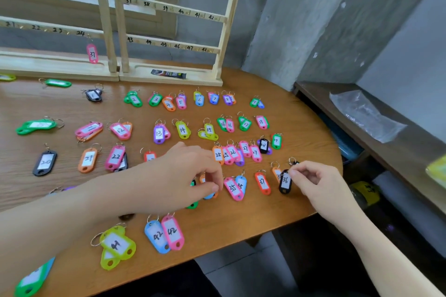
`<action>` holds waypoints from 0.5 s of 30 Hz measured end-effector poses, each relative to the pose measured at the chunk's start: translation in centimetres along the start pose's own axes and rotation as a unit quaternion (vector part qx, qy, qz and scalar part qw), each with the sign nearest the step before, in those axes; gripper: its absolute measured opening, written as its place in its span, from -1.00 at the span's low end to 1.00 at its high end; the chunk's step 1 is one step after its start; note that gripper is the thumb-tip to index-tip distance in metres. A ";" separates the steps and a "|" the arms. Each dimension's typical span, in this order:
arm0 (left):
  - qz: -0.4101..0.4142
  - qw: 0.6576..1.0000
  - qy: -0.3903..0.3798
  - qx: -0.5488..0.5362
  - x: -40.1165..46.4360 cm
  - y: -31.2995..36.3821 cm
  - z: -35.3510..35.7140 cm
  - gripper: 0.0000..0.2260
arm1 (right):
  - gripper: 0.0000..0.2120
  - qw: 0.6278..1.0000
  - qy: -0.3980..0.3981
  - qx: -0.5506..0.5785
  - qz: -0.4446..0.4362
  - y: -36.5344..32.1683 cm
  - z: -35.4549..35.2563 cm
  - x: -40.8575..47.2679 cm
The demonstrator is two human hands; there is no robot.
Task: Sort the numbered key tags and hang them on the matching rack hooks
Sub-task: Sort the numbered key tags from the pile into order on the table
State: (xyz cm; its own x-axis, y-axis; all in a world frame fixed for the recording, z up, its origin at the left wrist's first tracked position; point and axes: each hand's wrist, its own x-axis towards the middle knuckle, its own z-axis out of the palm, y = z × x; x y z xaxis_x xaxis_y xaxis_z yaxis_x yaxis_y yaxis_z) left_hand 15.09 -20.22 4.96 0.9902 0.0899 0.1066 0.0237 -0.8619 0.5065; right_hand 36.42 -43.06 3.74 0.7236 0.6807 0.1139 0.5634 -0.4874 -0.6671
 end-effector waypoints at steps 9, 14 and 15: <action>-0.019 1.000 0.007 0.005 1.6 -0.3 0.7 -0.92 | -0.91 0.997 -0.068 0.030 -0.028 -1.9 1.2 1.4; -0.040 0.999 0.008 0.009 1.4 -0.9 0.7 -0.92 | -0.90 0.990 -0.108 0.034 -0.085 -3.5 2.6 1.7; -0.041 0.999 0.010 0.010 1.3 -0.9 0.6 -0.92 | -0.90 0.988 -0.118 0.029 -0.091 -3.7 2.8 1.8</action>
State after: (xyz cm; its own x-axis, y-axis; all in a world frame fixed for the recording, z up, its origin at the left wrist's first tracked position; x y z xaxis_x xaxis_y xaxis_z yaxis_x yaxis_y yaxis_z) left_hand 16.45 -19.62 4.08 0.9818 0.1708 0.0831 0.1078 -0.8612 0.4968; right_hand 34.46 -38.50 4.36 0.4956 0.8660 0.0663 0.6477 -0.3177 -0.6925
